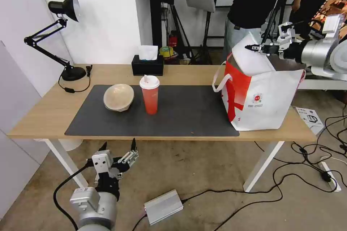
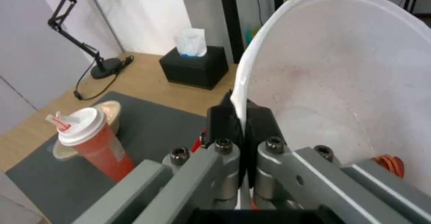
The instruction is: Pick up the trash from the table and place it into the takeout bag.
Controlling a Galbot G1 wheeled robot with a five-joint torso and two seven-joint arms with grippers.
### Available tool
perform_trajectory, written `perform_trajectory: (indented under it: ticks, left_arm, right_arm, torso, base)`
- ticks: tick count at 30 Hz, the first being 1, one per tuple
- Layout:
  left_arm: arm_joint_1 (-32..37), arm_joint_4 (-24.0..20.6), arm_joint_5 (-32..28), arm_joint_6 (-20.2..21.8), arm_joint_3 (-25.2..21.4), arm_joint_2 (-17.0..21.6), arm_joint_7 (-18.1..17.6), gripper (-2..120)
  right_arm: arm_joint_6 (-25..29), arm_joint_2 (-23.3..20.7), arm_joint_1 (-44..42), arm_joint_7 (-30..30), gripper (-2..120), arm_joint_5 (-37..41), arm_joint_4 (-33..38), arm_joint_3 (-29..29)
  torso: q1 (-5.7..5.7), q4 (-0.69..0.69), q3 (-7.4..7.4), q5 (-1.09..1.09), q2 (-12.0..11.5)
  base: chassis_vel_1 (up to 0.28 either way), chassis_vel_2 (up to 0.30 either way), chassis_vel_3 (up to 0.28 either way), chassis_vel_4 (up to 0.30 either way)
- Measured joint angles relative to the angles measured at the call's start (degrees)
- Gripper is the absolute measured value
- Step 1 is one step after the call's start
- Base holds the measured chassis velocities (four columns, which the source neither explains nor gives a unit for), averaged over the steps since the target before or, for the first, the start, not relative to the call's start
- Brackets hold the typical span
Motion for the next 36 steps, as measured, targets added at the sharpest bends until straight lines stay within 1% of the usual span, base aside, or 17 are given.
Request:
perform_trajectory:
  ticks: [6,17,19,20,21,22,23,24,25,26,28,29,30,32,33,34,36]
  left_arm:
    - [-0.05,0.33,0.12,0.00,0.36,-0.28,-0.03,100]
    - [-0.15,0.67,0.28,0.00,0.64,-0.38,-0.04,100]
    - [-0.22,0.74,0.35,0.00,0.85,-0.42,-0.04,100]
    - [-0.23,0.78,0.43,0.00,1.02,-0.44,-0.04,100]
    - [-0.23,0.78,0.43,0.00,1.02,-0.44,-0.04,100]
    - [-0.25,0.84,0.51,0.00,1.18,-0.48,-0.04,100]
    - [-0.28,0.95,0.64,-0.03,1.43,-0.57,-0.04,100]
    - [-0.32,1.00,0.71,-0.05,1.65,-0.63,-0.04,100]
    - [-0.34,1.02,0.73,-0.05,1.77,-0.67,-0.04,100]
    - [-0.34,1.02,0.73,-0.05,1.77,-0.67,-0.04,100]
    - [-0.54,1.28,0.84,-0.08,2.16,-0.82,-0.05,100]
    - [-0.57,1.30,0.86,-0.08,2.22,-0.82,-0.05,100]
    - [-0.57,1.30,0.86,-0.08,2.22,-0.82,-0.05,100]
    - [-0.64,1.34,0.88,-0.10,2.26,-0.68,-0.05,100]
    - [-0.68,1.35,0.88,-0.10,2.27,-0.59,-0.05,100]
    - [-0.68,1.35,0.88,-0.10,2.27,-0.59,-0.05,100]
    - [-0.86,1.36,0.88,-0.11,2.30,-0.53,-0.05,100]
  right_arm:
    - [-1.54,0.33,-0.31,2.47,0,0.58,-0.31,0.27]
    - [-2.63,0.01,-0.80,3.02,0,0.16,-0.15,0.66]
    - [-2.64,-0.15,-0.80,3.00,6,-0.58,-0.16,0.57]
    - [-2.64,-0.21,-0.80,3.03,11,-0.76,-0.18,0.53]
    - [-2.64,-0.21,-0.80,3.03,11,-0.76,-0.18,0.53]
    - [-2.64,-0.28,-0.80,3.16,14,-0.87,-0.18,0.49]
    - [-2.64,-0.54,-0.71,3.59,21,-1.10,-0.14,0.27]
    - [-2.64,-0.79,-0.58,4.15,25,-1.22,-0.05,-0.02]
    - [-2.64,-0.92,-0.50,4.43,27,-1.26,0.01,-0.18]
    - [-2.64,-0.92,-0.50,4.43,27,-1.26,0.01,-0.18]
    - [-2.64,-1.49,-0.26,5.51,39,-1.55,0.16,-0.72]
    - [-2.64,-1.58,-0.23,5.62,43,-1.69,0.16,-0.78]
    - [-2.64,-1.58,-0.23,5.62,43,-1.69,0.16,-0.78]
    - [-2.64,-1.97,-0.12,5.84,54,-2.45,0.21,-0.91]
    - [-2.64,-2.13,-0.09,5.86,57,-2.72,0.24,-0.98]
    - [-2.64,-2.13,-0.09,5.86,57,-2.72,0.24,-0.98]
    - [-2.64,-2.44,-0.04,5.95,70,-3.21,0.28,-1.11]
  torso:
    - [0.00,0.00,0.00,0.01,0.00]
    - [0.00,0.00,0.00,0.00,0.00]
    - [0.00,-0.01,0.00,0.01,0.00]
    - [0.00,0.00,0.00,0.01,0.00]
    - [0.00,0.00,0.00,0.01,0.00]
    - [0.00,0.00,0.00,0.01,0.00]
    - [0.00,0.00,0.00,0.01,0.00]
    - [0.00,0.00,0.00,0.01,0.00]
    - [0.00,0.00,0.00,0.01,0.00]
    - [0.00,0.00,0.00,0.01,0.00]
    - [0.00,-0.01,0.00,0.01,0.00]
    - [0.00,-0.01,0.00,0.01,0.00]
    - [0.00,-0.01,0.00,0.01,0.00]
    - [0.00,0.00,0.00,0.01,0.00]
    - [0.00,0.00,0.00,0.01,0.00]
    - [0.00,0.00,0.00,0.01,0.00]
    - [0.00,-0.01,0.00,0.01,0.00]
  base:
    - [0.000,0.000,0.000,0.000]
    - [0.000,0.000,0.000,0.000]
    - [0.000,0.000,0.000,0.000]
    - [0.000,0.000,0.000,0.000]
    - [0.000,0.000,0.000,0.000]
    - [0.000,0.000,0.000,0.000]
    - [0.000,0.000,0.000,0.000]
    - [0.000,0.000,0.000,0.000]
    - [0.000,0.000,0.000,0.000]
    - [0.000,0.000,0.000,0.000]
    - [0.000,0.000,0.000,0.000]
    - [0.000,0.000,0.000,0.000]
    - [0.000,0.000,0.000,0.000]
    - [0.000,0.000,0.000,0.000]
    - [0.000,0.000,0.000,0.000]
    - [0.000,0.000,0.000,0.000]
    - [0.000,0.000,0.000,0.000]
